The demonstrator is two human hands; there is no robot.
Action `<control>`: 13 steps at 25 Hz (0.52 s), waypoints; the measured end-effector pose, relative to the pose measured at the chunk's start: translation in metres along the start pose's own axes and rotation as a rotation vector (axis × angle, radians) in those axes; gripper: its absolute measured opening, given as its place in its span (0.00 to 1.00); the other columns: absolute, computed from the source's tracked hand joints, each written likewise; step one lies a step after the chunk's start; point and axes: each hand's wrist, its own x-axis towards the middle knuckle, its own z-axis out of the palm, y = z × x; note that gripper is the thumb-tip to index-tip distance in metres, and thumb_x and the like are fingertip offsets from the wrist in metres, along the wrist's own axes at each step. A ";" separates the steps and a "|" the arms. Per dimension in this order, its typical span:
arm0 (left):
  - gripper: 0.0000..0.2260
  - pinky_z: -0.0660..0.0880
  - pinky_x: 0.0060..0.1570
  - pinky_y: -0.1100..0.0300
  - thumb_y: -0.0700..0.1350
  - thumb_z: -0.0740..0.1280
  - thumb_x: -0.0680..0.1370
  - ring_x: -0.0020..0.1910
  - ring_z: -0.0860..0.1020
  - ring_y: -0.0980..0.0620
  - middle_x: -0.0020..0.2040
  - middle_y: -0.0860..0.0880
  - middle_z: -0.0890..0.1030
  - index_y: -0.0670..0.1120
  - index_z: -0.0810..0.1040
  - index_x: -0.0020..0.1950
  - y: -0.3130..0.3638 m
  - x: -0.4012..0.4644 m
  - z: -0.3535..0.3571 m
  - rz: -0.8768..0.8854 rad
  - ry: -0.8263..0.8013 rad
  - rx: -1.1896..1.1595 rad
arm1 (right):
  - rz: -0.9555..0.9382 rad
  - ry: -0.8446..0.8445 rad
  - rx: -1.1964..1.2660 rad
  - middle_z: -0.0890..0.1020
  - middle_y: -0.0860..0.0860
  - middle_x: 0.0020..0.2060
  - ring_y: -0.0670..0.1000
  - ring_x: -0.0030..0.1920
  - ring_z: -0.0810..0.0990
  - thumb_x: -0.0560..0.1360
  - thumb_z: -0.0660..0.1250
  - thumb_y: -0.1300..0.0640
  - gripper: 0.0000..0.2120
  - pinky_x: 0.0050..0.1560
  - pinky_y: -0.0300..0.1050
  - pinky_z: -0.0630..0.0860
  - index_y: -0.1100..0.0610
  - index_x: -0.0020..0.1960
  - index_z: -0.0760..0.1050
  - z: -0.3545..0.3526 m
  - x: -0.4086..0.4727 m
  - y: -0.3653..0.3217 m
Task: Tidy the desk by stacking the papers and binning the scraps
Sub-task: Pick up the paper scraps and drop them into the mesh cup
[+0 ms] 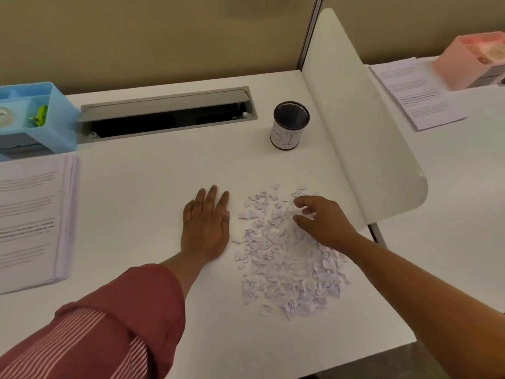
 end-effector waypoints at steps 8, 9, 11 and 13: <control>0.28 0.47 0.78 0.41 0.58 0.43 0.84 0.82 0.45 0.44 0.84 0.48 0.48 0.55 0.48 0.83 -0.003 0.015 0.002 0.062 -0.052 0.082 | -0.198 -0.003 -0.157 0.79 0.52 0.63 0.54 0.60 0.79 0.77 0.71 0.53 0.21 0.63 0.49 0.74 0.56 0.69 0.76 0.001 0.041 0.009; 0.28 0.47 0.78 0.41 0.58 0.43 0.83 0.82 0.45 0.44 0.84 0.48 0.48 0.55 0.48 0.83 -0.003 0.015 0.002 0.058 -0.055 0.095 | -0.210 -0.004 -0.188 0.78 0.53 0.66 0.56 0.64 0.77 0.78 0.71 0.53 0.22 0.65 0.50 0.72 0.57 0.70 0.75 0.001 0.047 0.006; 0.28 0.47 0.78 0.41 0.58 0.43 0.83 0.82 0.45 0.44 0.84 0.48 0.48 0.55 0.48 0.83 -0.004 0.015 0.002 0.056 -0.058 0.100 | -0.224 -0.030 -0.249 0.74 0.53 0.71 0.57 0.69 0.72 0.78 0.69 0.51 0.26 0.69 0.50 0.69 0.57 0.74 0.71 0.003 0.062 -0.003; 0.28 0.47 0.78 0.41 0.58 0.43 0.83 0.82 0.45 0.44 0.84 0.48 0.48 0.55 0.48 0.83 -0.004 0.017 0.002 0.055 -0.064 0.103 | -0.238 -0.089 -0.283 0.70 0.52 0.74 0.56 0.72 0.68 0.79 0.68 0.48 0.30 0.71 0.50 0.67 0.56 0.77 0.66 0.008 0.074 -0.014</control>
